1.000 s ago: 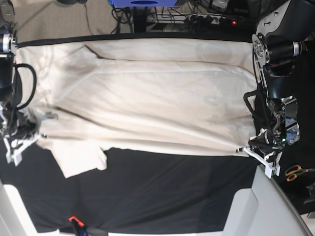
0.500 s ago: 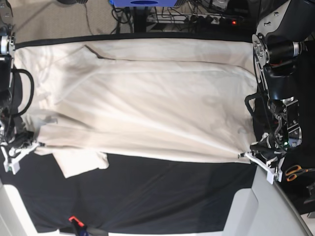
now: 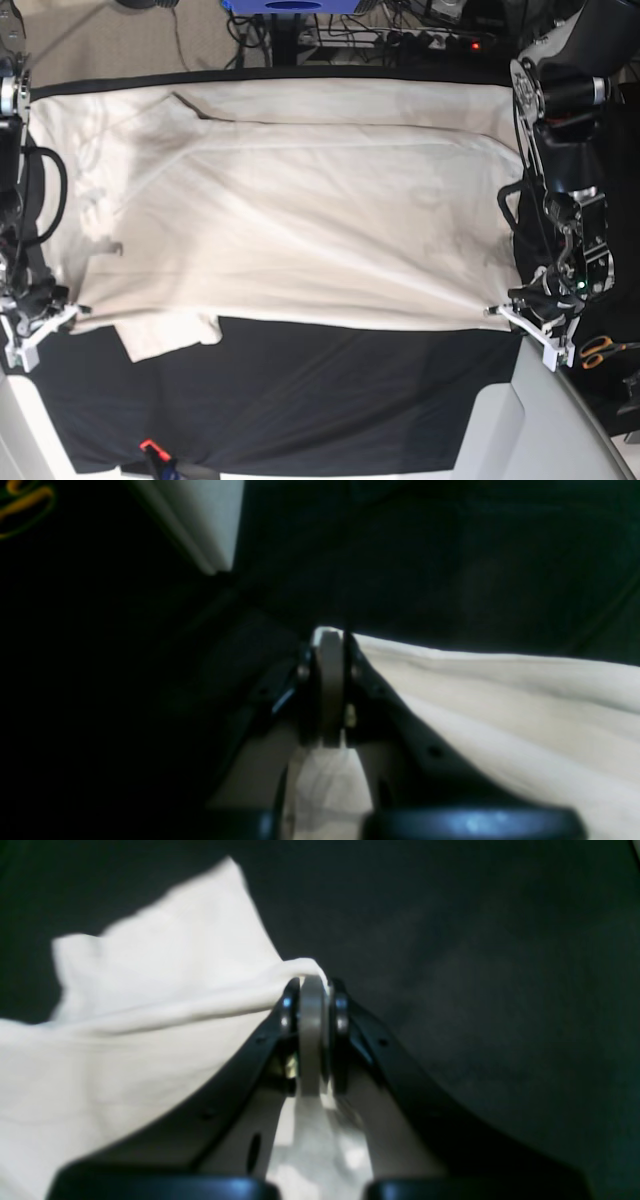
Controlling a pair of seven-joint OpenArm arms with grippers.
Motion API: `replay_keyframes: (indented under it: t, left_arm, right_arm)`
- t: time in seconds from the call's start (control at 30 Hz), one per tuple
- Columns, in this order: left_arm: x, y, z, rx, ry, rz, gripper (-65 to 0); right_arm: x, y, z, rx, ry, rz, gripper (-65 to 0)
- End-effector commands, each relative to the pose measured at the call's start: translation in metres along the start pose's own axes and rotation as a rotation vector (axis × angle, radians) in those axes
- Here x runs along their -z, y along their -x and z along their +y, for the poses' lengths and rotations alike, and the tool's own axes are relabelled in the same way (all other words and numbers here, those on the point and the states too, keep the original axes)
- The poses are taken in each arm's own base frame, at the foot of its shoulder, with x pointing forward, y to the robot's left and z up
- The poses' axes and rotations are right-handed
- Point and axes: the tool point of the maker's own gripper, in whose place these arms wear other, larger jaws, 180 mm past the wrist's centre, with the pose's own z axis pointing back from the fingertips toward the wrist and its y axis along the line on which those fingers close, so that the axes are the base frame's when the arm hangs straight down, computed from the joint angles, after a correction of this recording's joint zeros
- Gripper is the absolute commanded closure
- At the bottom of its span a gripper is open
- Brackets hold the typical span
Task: Fold the T-shirt properly
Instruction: 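Lift the shirt edge with both grippers and fold it over the body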
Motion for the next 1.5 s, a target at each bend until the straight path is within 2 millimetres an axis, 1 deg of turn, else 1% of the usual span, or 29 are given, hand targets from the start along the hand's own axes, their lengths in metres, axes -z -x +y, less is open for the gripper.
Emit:
replay_keyframes:
  t: [0.0, 0.07, 0.1, 0.17, 0.3, 0.33, 0.4, 0.43, 0.47, 0.53, 0.57, 0.6, 0.63, 0.7, 0.73, 0.8, 0.87, 0.93, 1.0, 1.17, 1.23, 1.27, 1.37, 1.43, 1.47]
  left_arm:
    - [-0.005, -0.026, 0.007, 0.004, -0.013, -0.068, 0.0]
    - [-0.006, -0.025, 0.007, 0.006, -0.013, -0.068, 0.0]
    - [-0.006, -0.021, 0.007, 0.008, -0.014, -0.062, 0.0]
    - [-0.006, -0.015, 0.008, 0.008, -0.015, -0.053, 0.0]
    - [-0.006, -0.012, 0.009, 0.008, -0.017, -0.049, 0.0]
    - [-0.007, -0.007, 0.009, 0.009, -0.017, -0.041, 0.0]
    - [-0.009, -0.009, 0.008, 0.017, -0.017, -0.052, 0.0]
    - [-0.012, -0.011, 0.007, 0.024, -0.016, -0.061, 0.0]
    - [-0.014, -0.008, 0.006, 0.03, -0.015, -0.064, 0.0]
    - [-0.019, -0.008, 0.004, 0.046, -0.015, -0.078, 0.0]
    - [-0.022, -0.009, 0.004, 0.053, -0.015, -0.084, 0.0]
    - [-0.023, -0.006, 0.004, 0.058, -0.016, -0.082, 0.0]
    - [-0.025, -0.001, 0.003, 0.062, -0.015, -0.077, 0.0]
    - [-0.027, 0.008, 0.003, 0.069, -0.016, -0.065, 0.0]
    - [-0.028, 0.016, 0.003, 0.068, -0.015, -0.052, 0.0]
    - [-0.031, 0.027, 0.002, 0.036, 0.004, -0.044, 0.0]
    - [-0.033, 0.037, 0.001, -0.007, 0.026, -0.036, 0.0]
    - [-0.036, 0.046, 0.007, -0.031, 0.032, -0.025, 0.0]
    - [-0.041, 0.052, 0.009, -0.036, 0.037, -0.021, 0.0]
    - [-0.055, 0.057, 0.003, 0.001, 0.046, -0.035, 0.0]
    - [-0.058, 0.064, 0.002, 0.012, 0.047, 0.004, 0.0]
    - [-0.06, 0.064, 0.005, 0.024, 0.043, 0.018, 0.0]
    - [-0.066, 0.064, 0.003, 0.044, 0.045, 0.025, 0.0]
    - [-0.069, 0.06, 0.001, 0.057, 0.047, 0.014, 0.0]
    - [-0.071, 0.062, 0.001, 0.06, 0.047, 0.016, 0.0]
  right_arm:
    - [-0.006, -0.026, -0.006, -0.014, 0.004, -0.069, -0.8]
    - [-0.006, -0.022, -0.005, -0.018, -0.004, -0.066, -0.8]
    - [-0.006, -0.02, -0.005, -0.018, -0.005, -0.063, -0.8]
    - [-0.006, -0.022, -0.005, -0.019, -0.006, -0.08, -0.8]
    - [-0.007, -0.016, -0.005, -0.024, -0.016, -0.12, -0.8]
    - [-0.008, -0.017, -0.002, -0.031, -0.033, -0.129, -0.8]
    - [-0.009, -0.009, 0.001, -0.038, -0.062, -0.135, -0.8]
    - [-0.01, -0.009, 0.003, -0.042, -0.075, -0.149, -0.8]
    - [-0.011, -0.009, 0.004, -0.043, -0.081, -0.158, -0.8]
    - [-0.012, -0.001, 0.003, -0.042, -0.081, -0.164, -0.8]
    - [-0.013, -0.002, 0.005, -0.043, -0.086, -0.179, -0.8]
    - [-0.016, -0.004, 0.008, -0.052, -0.1, -0.199, -0.8]
    - [-0.02, -0.002, 0.011, -0.06, -0.116, -0.21, -0.8]
    - [-0.027, -0.004, 0.009, -0.056, -0.125, -0.234, -0.8]
    - [-0.03, -0.004, 0.008, -0.056, -0.127, -0.24, -0.8]
    - [-0.032, -0.002, 0.006, -0.055, -0.124, -0.242, -0.8]
    - [-0.033, 0.007, 0.003, -0.058, -0.12, -0.214, -0.8]
    - [-0.035, 0.015, -0.006, -0.071, -0.104, -0.177, -0.8]
    - [-0.036, 0.02, -0.008, -0.072, -0.102, -0.158, -0.8]
    - [-0.036, 0.041, -0.012, -0.076, -0.094, -0.073, -0.8]
    - [-0.036, 0.05, -0.013, -0.079, -0.092, -0.035, -0.8]
    - [-0.037, 0.055, -0.013, -0.079, -0.091, -0.018, -0.8]
    - [-0.042, 0.064, -0.008, -0.105, -0.099, 0.012, -0.8]
    - [-0.046, 0.067, -0.005, -0.127, -0.102, 0.036, -0.8]
    - [-0.048, 0.069, -0.003, -0.135, -0.104, 0.044, -0.8]
